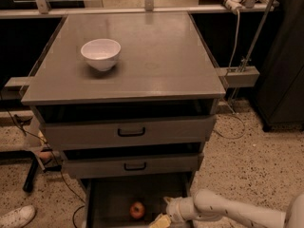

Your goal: Pick apple from bottom drawer and place on counter

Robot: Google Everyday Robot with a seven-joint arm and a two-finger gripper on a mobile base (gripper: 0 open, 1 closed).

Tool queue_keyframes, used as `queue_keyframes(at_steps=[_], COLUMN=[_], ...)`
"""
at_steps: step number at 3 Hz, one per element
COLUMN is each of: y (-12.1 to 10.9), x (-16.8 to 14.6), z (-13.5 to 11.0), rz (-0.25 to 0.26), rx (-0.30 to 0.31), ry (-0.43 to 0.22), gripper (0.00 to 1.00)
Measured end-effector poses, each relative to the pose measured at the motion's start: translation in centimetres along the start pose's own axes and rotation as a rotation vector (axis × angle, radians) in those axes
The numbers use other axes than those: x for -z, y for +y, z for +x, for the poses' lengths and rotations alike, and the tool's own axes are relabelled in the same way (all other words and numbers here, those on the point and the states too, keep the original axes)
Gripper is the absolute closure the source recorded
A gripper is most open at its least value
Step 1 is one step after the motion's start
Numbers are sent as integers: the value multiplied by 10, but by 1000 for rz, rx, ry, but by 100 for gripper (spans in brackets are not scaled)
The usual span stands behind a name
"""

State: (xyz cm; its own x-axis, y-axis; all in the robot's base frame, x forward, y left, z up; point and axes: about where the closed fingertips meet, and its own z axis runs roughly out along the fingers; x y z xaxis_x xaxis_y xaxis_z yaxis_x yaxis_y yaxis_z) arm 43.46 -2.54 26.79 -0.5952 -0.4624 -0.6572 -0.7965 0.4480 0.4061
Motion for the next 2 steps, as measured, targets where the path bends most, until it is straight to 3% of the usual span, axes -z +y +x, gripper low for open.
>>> queue_keyframes(at_steps=[2], y=[1], x=[-26], z=[6], rz=[14], rx=[13], ry=[-15], gripper=[0])
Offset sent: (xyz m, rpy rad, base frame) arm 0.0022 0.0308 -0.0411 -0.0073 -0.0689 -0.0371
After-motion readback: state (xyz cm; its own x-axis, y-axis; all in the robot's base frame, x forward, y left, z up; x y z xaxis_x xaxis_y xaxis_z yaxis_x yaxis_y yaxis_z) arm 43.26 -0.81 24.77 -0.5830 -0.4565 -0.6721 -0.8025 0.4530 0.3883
